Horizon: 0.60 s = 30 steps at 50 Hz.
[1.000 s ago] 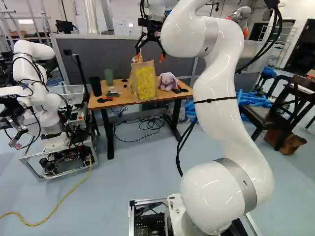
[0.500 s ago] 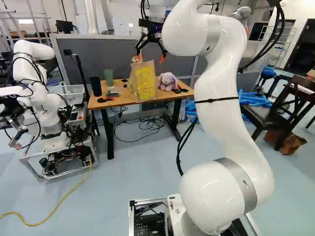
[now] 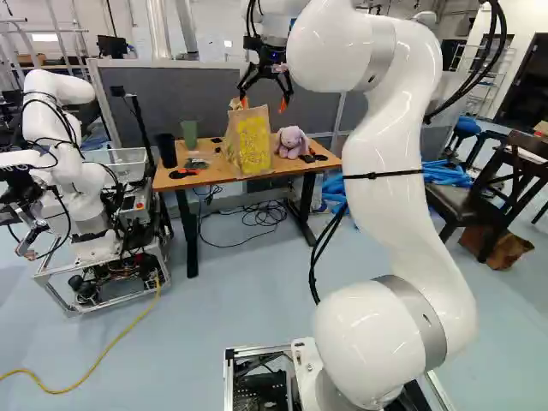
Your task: Pick up the bag on the ground and place it on the table
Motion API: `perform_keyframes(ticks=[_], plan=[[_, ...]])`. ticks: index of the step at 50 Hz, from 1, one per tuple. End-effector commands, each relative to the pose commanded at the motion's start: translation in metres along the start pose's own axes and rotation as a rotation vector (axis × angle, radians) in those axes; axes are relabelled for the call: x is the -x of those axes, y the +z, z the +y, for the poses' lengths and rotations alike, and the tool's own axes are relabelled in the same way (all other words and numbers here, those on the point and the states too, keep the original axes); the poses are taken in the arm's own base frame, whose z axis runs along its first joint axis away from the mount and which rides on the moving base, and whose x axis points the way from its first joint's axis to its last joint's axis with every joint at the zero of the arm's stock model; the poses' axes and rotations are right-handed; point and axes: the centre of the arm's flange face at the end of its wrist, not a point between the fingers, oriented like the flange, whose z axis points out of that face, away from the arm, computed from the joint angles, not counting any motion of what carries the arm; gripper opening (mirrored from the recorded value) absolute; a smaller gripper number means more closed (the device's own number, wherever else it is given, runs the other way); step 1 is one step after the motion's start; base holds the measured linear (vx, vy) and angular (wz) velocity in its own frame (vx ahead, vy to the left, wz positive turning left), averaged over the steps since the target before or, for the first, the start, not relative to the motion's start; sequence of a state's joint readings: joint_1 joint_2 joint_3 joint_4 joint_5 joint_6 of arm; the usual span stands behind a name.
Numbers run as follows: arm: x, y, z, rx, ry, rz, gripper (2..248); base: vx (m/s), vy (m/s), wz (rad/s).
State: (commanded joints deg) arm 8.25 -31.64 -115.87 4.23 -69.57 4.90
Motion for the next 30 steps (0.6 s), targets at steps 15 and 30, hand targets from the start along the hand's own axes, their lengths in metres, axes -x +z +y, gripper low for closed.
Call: perform_keyframes(ticks=[15,30], plan=[[0.008,0.014,0.008,0.003,0.005,0.054,247,0.000,0.000,0.000],[0.021,0.031,0.017,0.008,0.010,0.121,247,0.000,0.000,0.000]])
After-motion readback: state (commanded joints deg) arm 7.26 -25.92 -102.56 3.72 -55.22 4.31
